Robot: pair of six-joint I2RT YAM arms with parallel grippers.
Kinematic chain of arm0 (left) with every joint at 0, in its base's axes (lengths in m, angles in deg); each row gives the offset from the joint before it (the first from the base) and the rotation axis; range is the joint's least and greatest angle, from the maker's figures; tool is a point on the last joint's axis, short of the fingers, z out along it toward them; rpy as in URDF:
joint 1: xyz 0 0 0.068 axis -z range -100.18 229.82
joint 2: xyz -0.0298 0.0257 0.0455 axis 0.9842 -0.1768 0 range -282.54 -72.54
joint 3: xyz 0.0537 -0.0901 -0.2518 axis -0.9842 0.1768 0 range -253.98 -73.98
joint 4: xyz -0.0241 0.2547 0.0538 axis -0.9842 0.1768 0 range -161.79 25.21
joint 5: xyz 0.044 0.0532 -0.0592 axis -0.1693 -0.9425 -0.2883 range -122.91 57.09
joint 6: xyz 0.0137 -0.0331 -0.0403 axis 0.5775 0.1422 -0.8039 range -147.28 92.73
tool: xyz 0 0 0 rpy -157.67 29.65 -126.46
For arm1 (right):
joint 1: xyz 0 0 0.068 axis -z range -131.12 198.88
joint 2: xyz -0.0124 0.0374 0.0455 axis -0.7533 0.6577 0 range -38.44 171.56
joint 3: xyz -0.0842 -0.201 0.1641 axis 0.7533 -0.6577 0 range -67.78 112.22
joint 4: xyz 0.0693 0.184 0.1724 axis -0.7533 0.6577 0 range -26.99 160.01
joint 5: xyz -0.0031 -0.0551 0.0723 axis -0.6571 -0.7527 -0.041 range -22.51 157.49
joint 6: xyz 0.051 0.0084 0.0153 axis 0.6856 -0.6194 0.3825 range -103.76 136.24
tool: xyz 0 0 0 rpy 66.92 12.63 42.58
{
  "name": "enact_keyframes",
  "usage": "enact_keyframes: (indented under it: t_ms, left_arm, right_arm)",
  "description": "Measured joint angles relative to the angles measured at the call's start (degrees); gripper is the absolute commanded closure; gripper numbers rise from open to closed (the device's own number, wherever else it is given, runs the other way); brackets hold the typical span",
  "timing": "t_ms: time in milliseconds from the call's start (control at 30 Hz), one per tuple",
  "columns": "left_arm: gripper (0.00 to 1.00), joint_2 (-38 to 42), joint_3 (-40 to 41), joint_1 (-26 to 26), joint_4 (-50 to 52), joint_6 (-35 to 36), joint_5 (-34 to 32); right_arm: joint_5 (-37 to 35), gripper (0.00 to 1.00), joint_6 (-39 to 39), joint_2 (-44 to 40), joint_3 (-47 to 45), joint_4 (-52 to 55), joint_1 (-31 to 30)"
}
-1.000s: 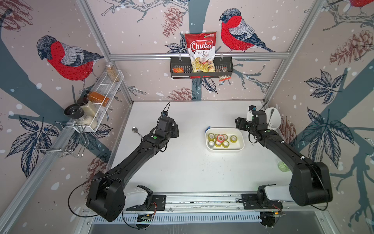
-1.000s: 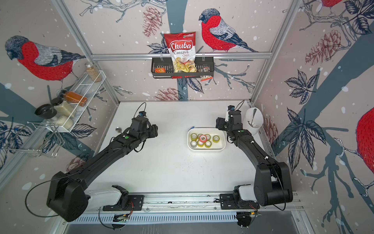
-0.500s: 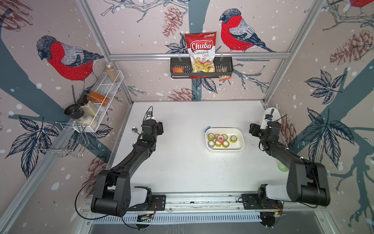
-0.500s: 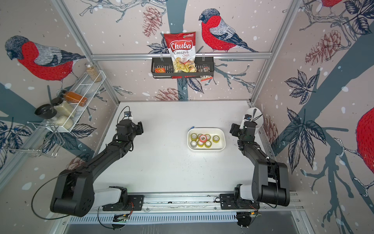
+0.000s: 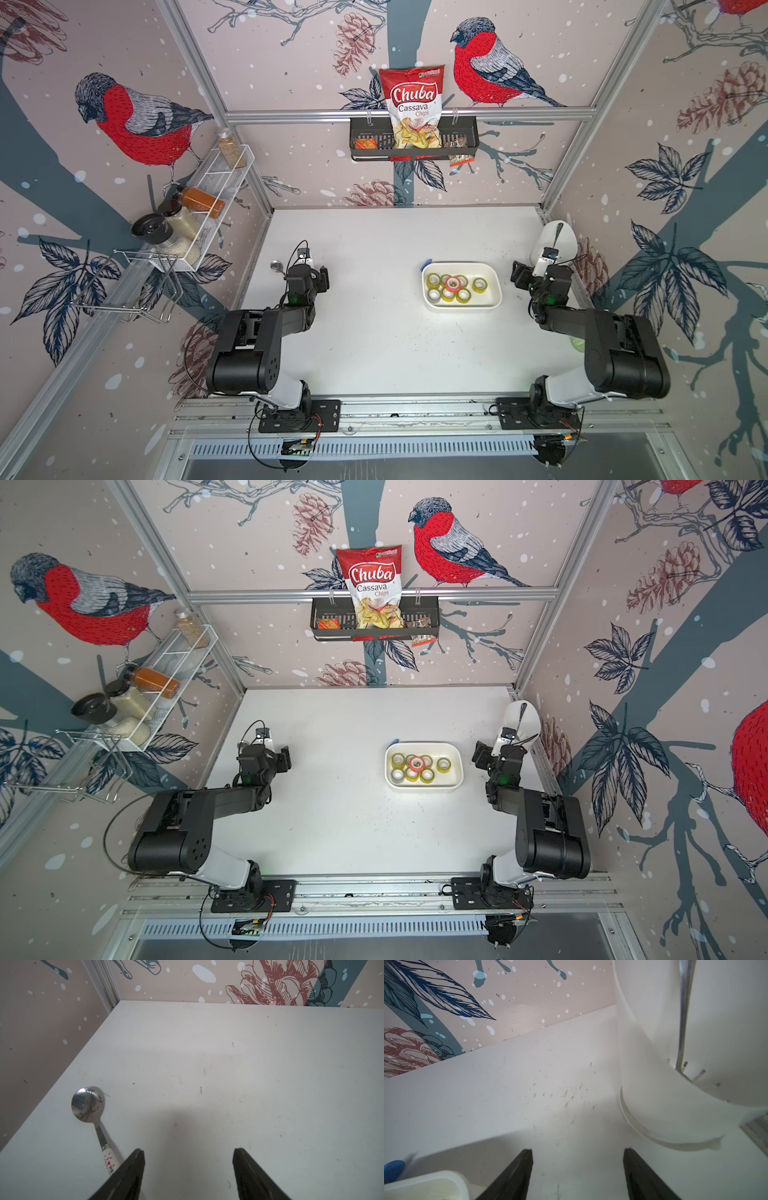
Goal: Put the transparent tape into the storage box
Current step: Reset both arms
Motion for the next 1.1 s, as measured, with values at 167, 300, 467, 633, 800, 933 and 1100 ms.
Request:
enact_keyframes:
  t_ms: [167,300,467,633,800,933,1100]
  left_arm:
    - [0.27,1.49,4.63,-0.55,-8.57,0.0,2.38]
    - [0.22,1.88,7.58,-0.55,-13.92,0.0,2.58]
    - [0.21,1.05,11.65,-0.24,-20.74,-0.07,1.03]
    - [0.19,0.96,11.82,-0.24,-24.28,-0.17,0.33]
    - [0.04,0.92,11.72,0.04,-24.57,-0.13,-0.37]
    - [0.03,0.9,11.61,0.33,-24.59,-0.11,-0.42]
    - [0.03,0.85,11.5,0.96,-24.57,0.02,-1.14]
  right_arm:
    - [-0.5,0.27,-1.64,-0.42,-2.38,-5.9,-2.23]
    - [-2.69,0.26,-3.34,-1.44,-7.72,-12.72,-4.79]
    - [-5.38,0.24,-4.11,0.37,-12.98,-22.16,-5.4]
    - [-6.45,0.14,-4.15,0.09,-11.32,-24.35,-5.79]
    - [-7.52,0.0,-4.26,0.02,-10.8,-23.69,-5.79]
    - [-7.91,0.0,-4.2,0.02,-10.8,-23.61,-5.84]
    - [-8.33,0.0,-4.22,0.02,-10.8,-23.61,-6.05]
